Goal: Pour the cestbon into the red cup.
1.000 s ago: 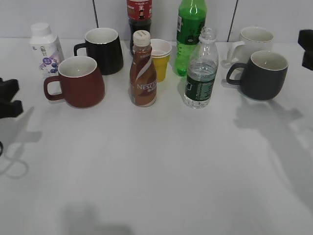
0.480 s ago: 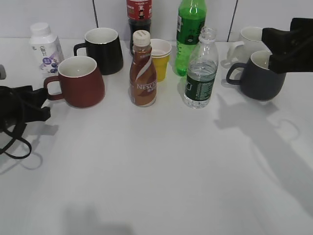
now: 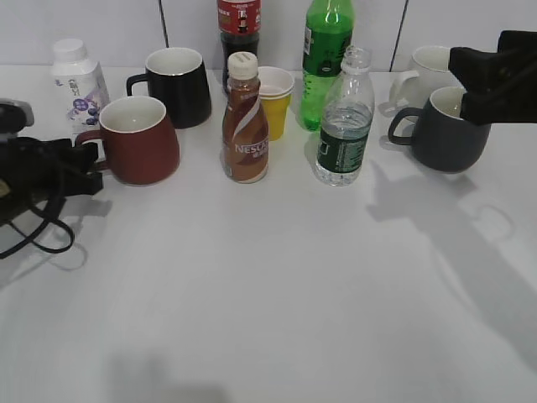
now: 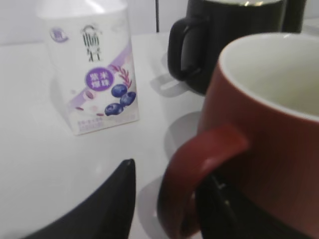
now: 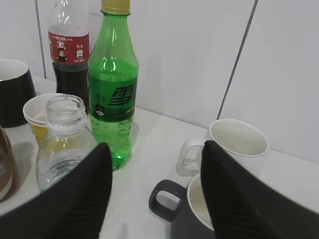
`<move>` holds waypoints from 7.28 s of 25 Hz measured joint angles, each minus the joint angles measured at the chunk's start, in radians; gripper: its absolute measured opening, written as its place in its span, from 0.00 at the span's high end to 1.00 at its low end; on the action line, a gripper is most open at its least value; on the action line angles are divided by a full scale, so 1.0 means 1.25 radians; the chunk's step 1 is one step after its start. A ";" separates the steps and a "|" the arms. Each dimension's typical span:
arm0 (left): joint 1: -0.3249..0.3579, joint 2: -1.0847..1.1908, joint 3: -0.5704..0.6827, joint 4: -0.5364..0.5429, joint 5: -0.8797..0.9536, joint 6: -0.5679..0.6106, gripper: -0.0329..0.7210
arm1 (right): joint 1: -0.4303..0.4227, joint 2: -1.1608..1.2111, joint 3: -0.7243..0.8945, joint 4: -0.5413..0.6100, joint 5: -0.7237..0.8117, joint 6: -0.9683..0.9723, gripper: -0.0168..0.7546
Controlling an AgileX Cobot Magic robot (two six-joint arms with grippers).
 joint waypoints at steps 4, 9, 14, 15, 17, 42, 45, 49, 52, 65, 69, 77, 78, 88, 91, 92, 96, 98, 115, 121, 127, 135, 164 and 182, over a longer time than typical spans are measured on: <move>0.000 0.040 -0.041 -0.008 0.016 0.000 0.54 | 0.000 0.000 0.000 0.000 0.000 0.003 0.42; 0.000 0.076 -0.083 -0.010 0.008 0.000 0.55 | 0.000 0.000 0.000 0.000 0.000 0.004 0.42; 0.000 0.102 -0.116 -0.009 -0.001 0.000 0.58 | 0.000 0.000 0.000 0.000 0.001 0.006 0.42; 0.000 0.103 -0.119 -0.008 0.000 0.000 0.59 | 0.000 0.000 0.000 0.000 0.001 0.006 0.42; 0.000 0.104 -0.127 -0.008 0.001 0.000 0.63 | 0.000 0.000 0.000 0.000 0.001 0.006 0.42; 0.000 -0.069 -0.025 0.031 -0.035 0.007 0.87 | 0.001 0.322 -0.034 -0.424 -0.193 0.351 0.17; 0.000 -0.156 0.008 0.046 0.006 0.007 0.87 | 0.001 0.398 -0.080 -0.396 -0.204 0.336 0.17; 0.000 -0.252 0.024 0.124 0.092 0.007 0.87 | 0.001 0.479 -0.141 -0.366 -0.205 0.322 0.17; 0.000 -0.308 0.025 0.166 0.166 0.007 0.87 | 0.001 0.519 -0.184 -0.367 -0.205 0.322 0.17; -0.150 -0.370 0.025 0.224 0.302 -0.048 0.87 | 0.002 0.605 -0.306 -0.399 -0.204 0.324 0.36; -0.213 -0.370 0.025 0.227 0.313 -0.048 0.87 | 0.002 0.598 -0.306 -0.401 -0.190 0.338 0.36; -0.313 -0.322 0.025 0.227 0.306 -0.050 0.87 | 0.002 0.460 -0.267 -0.523 -0.052 0.364 0.36; -0.320 -0.309 0.025 0.227 0.298 -0.050 0.87 | 0.003 0.432 -0.260 -0.569 -0.053 0.367 0.36; -0.334 -0.158 0.017 0.189 0.169 -0.051 0.87 | 0.036 0.325 -0.249 -0.839 -0.053 0.367 0.36; -0.334 -0.135 -0.012 0.188 0.169 -0.051 0.87 | 0.036 0.325 -0.249 -0.849 -0.052 0.307 0.36; -0.334 -0.127 -0.028 0.187 0.169 -0.051 0.87 | 0.036 0.325 -0.249 -0.850 -0.052 0.285 0.36; -0.334 -0.095 -0.080 0.186 0.168 -0.051 0.87 | 0.037 0.325 -0.249 -0.836 -0.036 0.183 0.36; -0.334 -0.081 -0.095 0.186 0.170 -0.028 0.87 | 0.037 0.327 -0.249 -0.781 -0.022 0.118 0.36; -0.311 -0.065 -0.116 0.125 0.123 0.067 0.87 | 0.037 0.359 -0.294 -0.549 -0.064 -0.316 0.36; -0.311 -0.065 -0.122 0.160 0.125 0.068 0.87 | 0.037 0.359 -0.294 -0.567 -0.072 -0.377 0.36; -0.321 -0.065 -0.122 0.178 0.123 0.068 0.87 | 0.037 0.359 -0.294 -0.650 -0.073 -0.387 0.36; -0.325 -0.065 -0.123 0.187 0.122 0.052 0.87 | 0.037 0.359 -0.294 -0.658 -0.073 -0.474 0.36; -0.334 -0.065 -0.123 0.228 0.114 0.022 0.87 | 0.037 0.359 -0.294 -0.660 -0.078 -0.717 0.36; -0.334 -0.044 -0.123 0.271 0.122 0.022 0.87 | 0.037 0.359 -0.295 -0.654 -0.085 -0.771 0.36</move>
